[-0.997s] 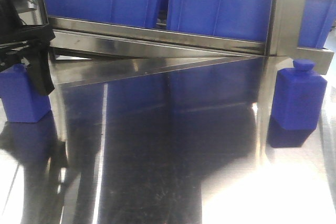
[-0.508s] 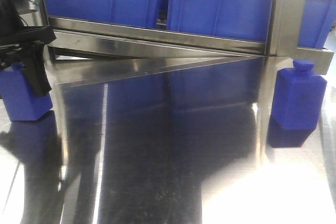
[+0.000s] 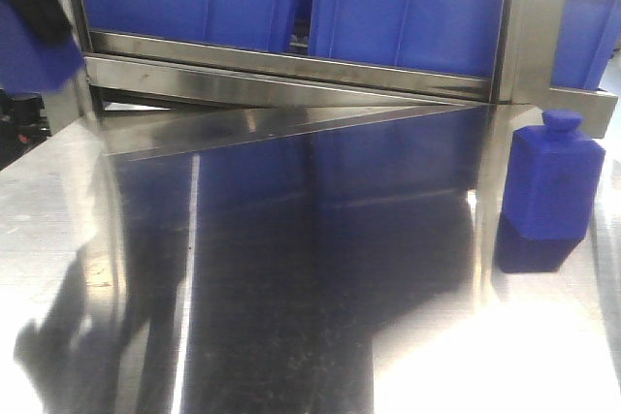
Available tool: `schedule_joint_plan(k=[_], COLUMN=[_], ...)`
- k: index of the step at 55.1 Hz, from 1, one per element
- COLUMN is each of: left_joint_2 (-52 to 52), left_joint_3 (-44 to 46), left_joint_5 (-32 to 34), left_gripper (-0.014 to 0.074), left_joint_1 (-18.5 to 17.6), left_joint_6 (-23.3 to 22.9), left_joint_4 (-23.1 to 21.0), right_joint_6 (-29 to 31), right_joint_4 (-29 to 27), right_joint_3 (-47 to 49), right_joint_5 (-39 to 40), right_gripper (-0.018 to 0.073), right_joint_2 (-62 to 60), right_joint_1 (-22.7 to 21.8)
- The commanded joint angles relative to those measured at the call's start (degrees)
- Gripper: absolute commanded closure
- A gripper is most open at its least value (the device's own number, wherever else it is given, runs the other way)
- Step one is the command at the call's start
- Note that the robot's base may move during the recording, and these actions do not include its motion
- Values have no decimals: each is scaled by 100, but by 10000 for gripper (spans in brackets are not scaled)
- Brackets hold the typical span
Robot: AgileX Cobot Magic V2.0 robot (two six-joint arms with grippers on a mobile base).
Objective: Pick and sort blue part to right shelf
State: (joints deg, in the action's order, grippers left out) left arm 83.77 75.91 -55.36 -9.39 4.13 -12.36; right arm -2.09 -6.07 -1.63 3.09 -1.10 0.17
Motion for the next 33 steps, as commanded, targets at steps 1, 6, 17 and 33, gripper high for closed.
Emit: schedule_joint_plan(k=[1, 6, 17, 33], left_joint_2=[-678, -1152, -2270, -3795], left_joint_3=[8, -263, -1342, -3178], left_joint_5=[389, 655, 1590, 2762], left_gripper=[228, 221, 221, 221], left_joint_1=[-45, -45, -45, -45], left_joint_6=[69, 107, 145, 145], left_joint_4=[-129, -129, -129, -129], right_joint_6=[21, 21, 21, 110], right_joint_4=[-20, -29, 158, 532], right_joint_3=[40, 88, 788, 2513], right_joint_5=[532, 515, -216, -1742], right_gripper=[501, 501, 501, 460], right_joint_2=[-48, -48, 15, 1448], right_joint_1=[-41, -41, -41, 519])
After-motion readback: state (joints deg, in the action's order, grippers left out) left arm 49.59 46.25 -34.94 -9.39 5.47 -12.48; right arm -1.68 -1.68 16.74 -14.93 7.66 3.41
